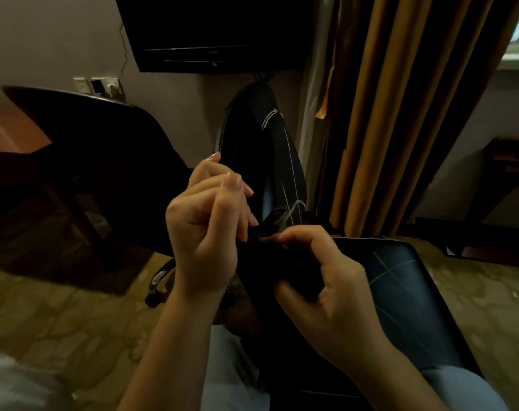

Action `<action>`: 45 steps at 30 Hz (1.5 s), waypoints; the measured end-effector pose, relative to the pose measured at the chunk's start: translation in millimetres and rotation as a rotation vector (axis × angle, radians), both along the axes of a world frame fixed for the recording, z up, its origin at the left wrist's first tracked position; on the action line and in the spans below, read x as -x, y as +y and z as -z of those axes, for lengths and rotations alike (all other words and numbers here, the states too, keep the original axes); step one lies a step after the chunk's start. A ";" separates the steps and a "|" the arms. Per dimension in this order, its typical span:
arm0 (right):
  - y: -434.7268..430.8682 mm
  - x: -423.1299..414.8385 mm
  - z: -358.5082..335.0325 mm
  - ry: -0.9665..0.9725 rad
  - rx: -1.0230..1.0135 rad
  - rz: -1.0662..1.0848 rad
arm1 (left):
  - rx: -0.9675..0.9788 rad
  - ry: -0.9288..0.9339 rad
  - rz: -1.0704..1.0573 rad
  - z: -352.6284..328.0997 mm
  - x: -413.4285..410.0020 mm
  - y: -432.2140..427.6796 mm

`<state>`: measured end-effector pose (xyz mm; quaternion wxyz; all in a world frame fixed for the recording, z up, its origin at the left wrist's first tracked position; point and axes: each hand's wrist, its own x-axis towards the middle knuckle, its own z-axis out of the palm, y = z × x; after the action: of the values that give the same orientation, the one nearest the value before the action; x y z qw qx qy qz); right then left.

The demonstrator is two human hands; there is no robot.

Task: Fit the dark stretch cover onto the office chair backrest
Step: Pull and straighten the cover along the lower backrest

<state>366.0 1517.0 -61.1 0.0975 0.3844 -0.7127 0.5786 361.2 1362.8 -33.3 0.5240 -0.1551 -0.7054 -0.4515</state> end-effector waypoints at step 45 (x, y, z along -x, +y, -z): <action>-3.6 -7.7 17.9 -0.045 0.134 0.092 | 0.006 -0.003 -0.029 -3.2 -5.5 3.7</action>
<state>373.7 1513.4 -79.1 0.1336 0.3307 -0.6913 0.6284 366.7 1366.5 -30.1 0.5290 -0.1457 -0.7097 -0.4420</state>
